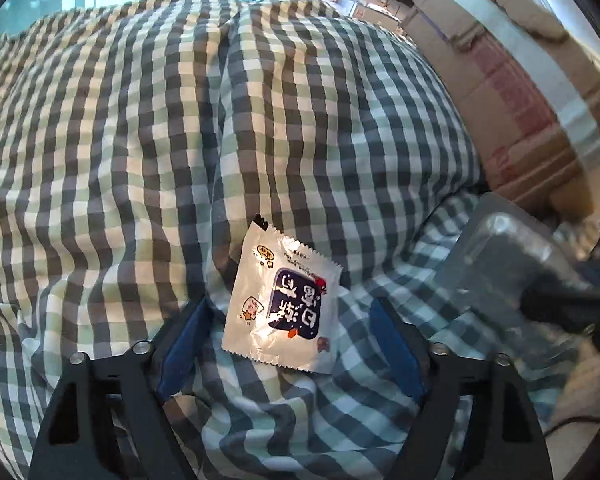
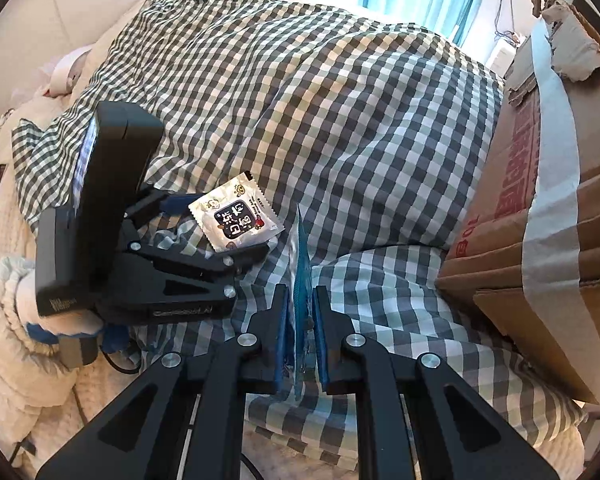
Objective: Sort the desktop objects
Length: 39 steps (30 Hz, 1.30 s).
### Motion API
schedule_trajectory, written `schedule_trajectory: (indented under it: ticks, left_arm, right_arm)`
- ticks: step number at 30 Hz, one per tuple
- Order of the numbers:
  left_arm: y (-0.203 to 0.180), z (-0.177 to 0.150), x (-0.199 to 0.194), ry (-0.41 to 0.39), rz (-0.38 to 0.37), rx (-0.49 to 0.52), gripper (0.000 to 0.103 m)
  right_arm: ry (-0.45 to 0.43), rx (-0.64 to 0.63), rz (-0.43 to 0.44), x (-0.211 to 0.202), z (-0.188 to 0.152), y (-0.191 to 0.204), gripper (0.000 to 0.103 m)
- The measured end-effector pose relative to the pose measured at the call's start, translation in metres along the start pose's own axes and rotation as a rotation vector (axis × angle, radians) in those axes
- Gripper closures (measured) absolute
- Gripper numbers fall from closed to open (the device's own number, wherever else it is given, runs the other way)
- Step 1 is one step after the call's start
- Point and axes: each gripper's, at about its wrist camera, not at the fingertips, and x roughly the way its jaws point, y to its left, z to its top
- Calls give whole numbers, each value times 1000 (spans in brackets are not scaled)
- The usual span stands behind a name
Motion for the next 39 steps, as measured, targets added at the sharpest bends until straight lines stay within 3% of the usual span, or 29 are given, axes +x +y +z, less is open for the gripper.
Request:
schedule_trajectory:
  ticks: [1, 2, 4, 7, 9, 15, 17, 22, 26, 28, 30, 32, 38, 39]
  left_arm:
    - [0, -1, -4, -14, 29, 3, 55]
    - [2, -1, -7, -14, 50, 0, 75]
    - [12, 1, -17, -30, 11, -43, 85]
    - [23, 1, -37, -92, -63, -109, 89]
    - [20, -1, -50, -121, -58, -88, 93]
    - [-5, 14, -80, -201, -73, -19, 94]
    - [-10, 16, -72, -176, -76, 3, 94]
    - [-27, 18, -25, -88, 21, 48, 94]
    - [-25, 14, -8, -66, 63, 59, 93]
    - [-26, 16, -13, -91, 66, 75, 83]
    - [-29, 18, -16, -118, 69, 95, 39]
    - [-28, 20, -20, -158, 121, 111, 23]
    - [-7, 27, 27, -38, 120, 65, 23]
    - [-6, 26, 30, -46, 125, 76, 25]
  right_arm:
    - [1, -2, 1, 0, 0, 0, 92]
    - [0, -3, 2, 0, 1, 1, 92]
    - [-1, -5, 0, -1, 0, 1, 92]
    - [-8, -7, 1, -2, 1, 2, 92]
    - [-18, -8, -5, -4, 1, 2, 92]
    - [-73, -39, -35, -23, 3, 8, 92]
    - [-76, -50, -35, -25, 3, 11, 92]
    - [-41, -28, -21, -15, -2, 5, 92]
    - [-38, -40, -14, -14, -3, 8, 92]
    - [-36, -46, -8, -14, -3, 10, 92]
    - [-40, -44, 0, -13, -3, 10, 92]
    - [-36, -40, 15, -11, -3, 10, 92]
    - [-21, -45, 15, -6, -3, 11, 92]
    - [-20, -45, 15, -6, -2, 11, 92]
